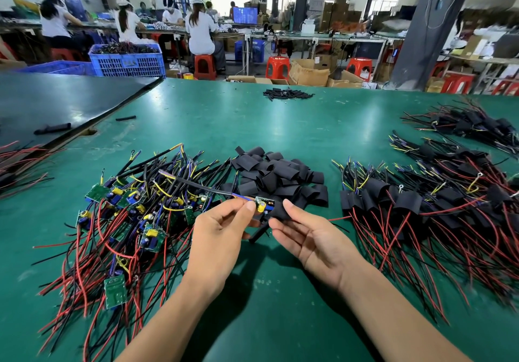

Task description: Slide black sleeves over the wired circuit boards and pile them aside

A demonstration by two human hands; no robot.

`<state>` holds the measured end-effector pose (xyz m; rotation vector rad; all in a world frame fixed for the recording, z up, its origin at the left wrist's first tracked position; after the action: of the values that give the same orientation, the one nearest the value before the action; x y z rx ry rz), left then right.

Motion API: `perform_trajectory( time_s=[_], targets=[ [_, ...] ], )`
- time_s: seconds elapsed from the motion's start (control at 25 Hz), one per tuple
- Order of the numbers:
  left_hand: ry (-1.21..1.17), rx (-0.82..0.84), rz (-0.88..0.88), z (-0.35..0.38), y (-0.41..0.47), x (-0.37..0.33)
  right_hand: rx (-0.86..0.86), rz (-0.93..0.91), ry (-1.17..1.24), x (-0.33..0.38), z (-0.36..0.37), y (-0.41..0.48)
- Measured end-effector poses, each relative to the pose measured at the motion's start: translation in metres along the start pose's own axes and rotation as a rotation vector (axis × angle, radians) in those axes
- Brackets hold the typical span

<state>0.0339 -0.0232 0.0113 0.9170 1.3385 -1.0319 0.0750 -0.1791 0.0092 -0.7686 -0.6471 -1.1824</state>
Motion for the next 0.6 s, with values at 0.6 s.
perform_trajectory(
  time_s=[0.6],
  targets=[
    [0.285,-0.059,0.112,-0.0064,0.0038,-0.002,0.031,0.08,-0.013,0.0061,0.0,-0.0027]
  ],
)
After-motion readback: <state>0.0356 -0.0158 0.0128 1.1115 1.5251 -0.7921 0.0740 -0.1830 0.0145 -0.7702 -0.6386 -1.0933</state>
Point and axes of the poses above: each hand's wrist, its own y-axis towards the middle knuckle, its own z-axis out of the palm, x = y × z, the point moved 1 cm from there along y, towards the middle knuckle, and after that the axes turned 15 degrees about -z, right-handed, at the moved point
